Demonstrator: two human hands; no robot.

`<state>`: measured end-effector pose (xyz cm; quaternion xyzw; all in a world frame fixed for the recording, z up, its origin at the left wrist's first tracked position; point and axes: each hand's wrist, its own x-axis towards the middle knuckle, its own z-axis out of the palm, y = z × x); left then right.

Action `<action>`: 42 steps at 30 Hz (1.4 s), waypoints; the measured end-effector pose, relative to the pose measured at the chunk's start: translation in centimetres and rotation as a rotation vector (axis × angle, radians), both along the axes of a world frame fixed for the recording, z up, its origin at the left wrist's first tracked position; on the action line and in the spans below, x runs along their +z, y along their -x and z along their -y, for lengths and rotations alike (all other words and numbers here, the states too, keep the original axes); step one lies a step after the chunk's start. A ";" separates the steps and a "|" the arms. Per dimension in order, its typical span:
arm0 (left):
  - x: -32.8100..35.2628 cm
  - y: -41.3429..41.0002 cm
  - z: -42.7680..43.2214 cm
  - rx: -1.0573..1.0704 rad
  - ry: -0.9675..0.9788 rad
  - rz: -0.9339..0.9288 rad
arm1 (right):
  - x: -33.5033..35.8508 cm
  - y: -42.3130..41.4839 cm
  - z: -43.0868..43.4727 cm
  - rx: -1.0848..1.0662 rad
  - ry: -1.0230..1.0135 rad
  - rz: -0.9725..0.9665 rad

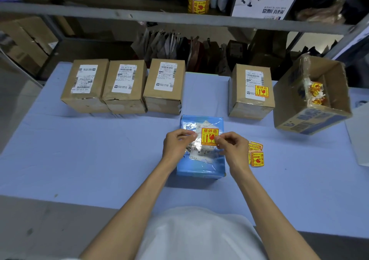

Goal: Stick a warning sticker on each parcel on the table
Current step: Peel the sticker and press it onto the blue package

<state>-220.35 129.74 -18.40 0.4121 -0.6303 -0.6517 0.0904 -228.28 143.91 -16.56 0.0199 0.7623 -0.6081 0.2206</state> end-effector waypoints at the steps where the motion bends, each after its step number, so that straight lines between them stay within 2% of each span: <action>1: 0.0 -0.1 -0.2 -0.024 0.011 -0.007 | -0.1 -0.2 0.0 0.024 -0.003 0.016; 5: -0.2 0.0 -1.1 -0.036 -0.003 0.012 | -0.3 -0.9 -0.2 0.077 -0.023 0.046; 19: -1.0 -0.6 -3.3 -0.076 -0.014 0.075 | -1.5 -1.5 -2.3 0.033 -0.125 -0.004; 26: -1.1 -0.6 -3.2 -0.078 0.053 0.125 | -1.6 -1.6 -1.9 -0.001 -0.158 -0.029; 32: -1.3 -0.8 -3.2 -0.052 0.027 0.164 | -2.0 -1.8 -2.1 0.044 -0.180 -0.047; 42: -2.0 -0.6 -3.5 -0.083 0.127 0.205 | -3.1 -1.6 -2.0 0.069 -0.276 -0.081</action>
